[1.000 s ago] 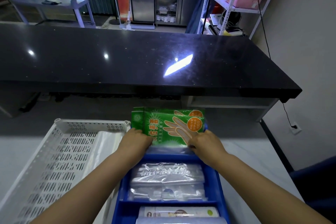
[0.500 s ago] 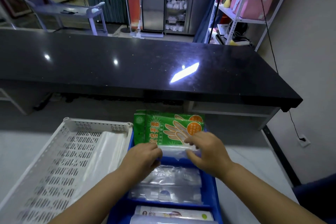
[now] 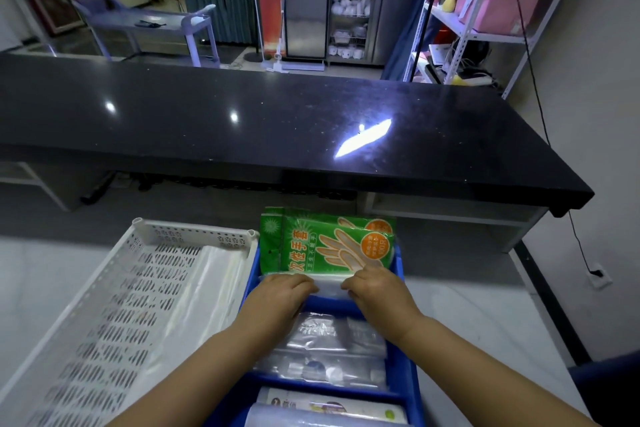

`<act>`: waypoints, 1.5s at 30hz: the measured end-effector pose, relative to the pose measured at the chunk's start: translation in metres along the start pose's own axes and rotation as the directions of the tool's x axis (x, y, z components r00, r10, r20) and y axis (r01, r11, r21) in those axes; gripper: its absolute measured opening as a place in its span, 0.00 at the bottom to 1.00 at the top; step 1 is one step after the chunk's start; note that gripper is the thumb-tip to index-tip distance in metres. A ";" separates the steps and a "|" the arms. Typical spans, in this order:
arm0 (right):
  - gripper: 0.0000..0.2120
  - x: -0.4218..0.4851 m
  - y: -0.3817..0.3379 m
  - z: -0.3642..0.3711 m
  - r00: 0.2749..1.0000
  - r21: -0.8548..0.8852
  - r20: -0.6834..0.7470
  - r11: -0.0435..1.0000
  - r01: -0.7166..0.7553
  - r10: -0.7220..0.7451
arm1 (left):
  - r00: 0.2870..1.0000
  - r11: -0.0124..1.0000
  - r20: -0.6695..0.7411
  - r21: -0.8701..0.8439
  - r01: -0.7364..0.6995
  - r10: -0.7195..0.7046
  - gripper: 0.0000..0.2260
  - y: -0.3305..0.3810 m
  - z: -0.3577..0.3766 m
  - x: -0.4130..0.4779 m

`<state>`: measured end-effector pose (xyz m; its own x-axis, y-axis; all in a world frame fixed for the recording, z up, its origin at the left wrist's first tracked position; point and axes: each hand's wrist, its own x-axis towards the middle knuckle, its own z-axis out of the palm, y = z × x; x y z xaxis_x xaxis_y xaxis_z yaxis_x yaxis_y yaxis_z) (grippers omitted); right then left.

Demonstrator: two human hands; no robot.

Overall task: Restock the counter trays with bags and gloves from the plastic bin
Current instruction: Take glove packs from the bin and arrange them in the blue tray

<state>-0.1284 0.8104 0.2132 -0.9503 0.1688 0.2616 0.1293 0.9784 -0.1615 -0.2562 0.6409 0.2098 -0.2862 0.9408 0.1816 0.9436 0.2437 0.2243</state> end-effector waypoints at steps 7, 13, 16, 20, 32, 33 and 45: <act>0.15 0.004 0.006 0.002 0.974 -0.069 0.226 0.997 -0.020 0.035 | 0.980 0.996 0.182 0.028 0.079 -0.083 0.20 -0.005 0.011 0.000; 0.12 0.005 0.010 -0.003 0.927 -0.105 0.375 0.994 0.008 0.032 | 0.947 0.973 0.266 0.190 0.131 -0.179 0.21 -0.006 0.015 0.006; 0.14 0.000 0.014 -0.006 0.917 -0.054 0.390 0.997 -0.064 0.080 | 0.945 0.954 0.242 0.258 0.156 -0.220 0.18 -0.004 0.009 0.009; 0.14 -0.008 0.020 -0.011 0.949 -0.008 0.314 1.000 -0.017 0.018 | 0.945 0.927 0.190 0.319 0.197 -0.266 0.16 -0.002 0.000 0.009; 0.07 0.021 -0.034 -0.011 0.962 0.238 -0.082 0.933 0.271 -0.259 | 0.887 0.845 -0.157 0.270 0.461 -0.434 0.06 0.012 -0.043 -0.054; 0.07 0.024 -0.044 -0.010 0.954 0.253 -0.091 0.920 0.298 -0.284 | 0.873 0.832 -0.181 0.264 0.488 -0.454 0.06 0.014 -0.046 -0.065; 0.10 0.036 -0.216 -0.007 0.769 0.313 0.039 0.738 0.597 -0.638 | 0.619 0.577 -0.297 0.223 0.785 -0.727 0.06 0.024 -0.088 -0.264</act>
<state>-0.1887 0.6056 0.2647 -0.8240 -0.4995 0.2673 -0.5609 0.7857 -0.2609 -0.1729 0.3772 0.2511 -0.9127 0.3351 0.2337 0.3572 0.9322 0.0582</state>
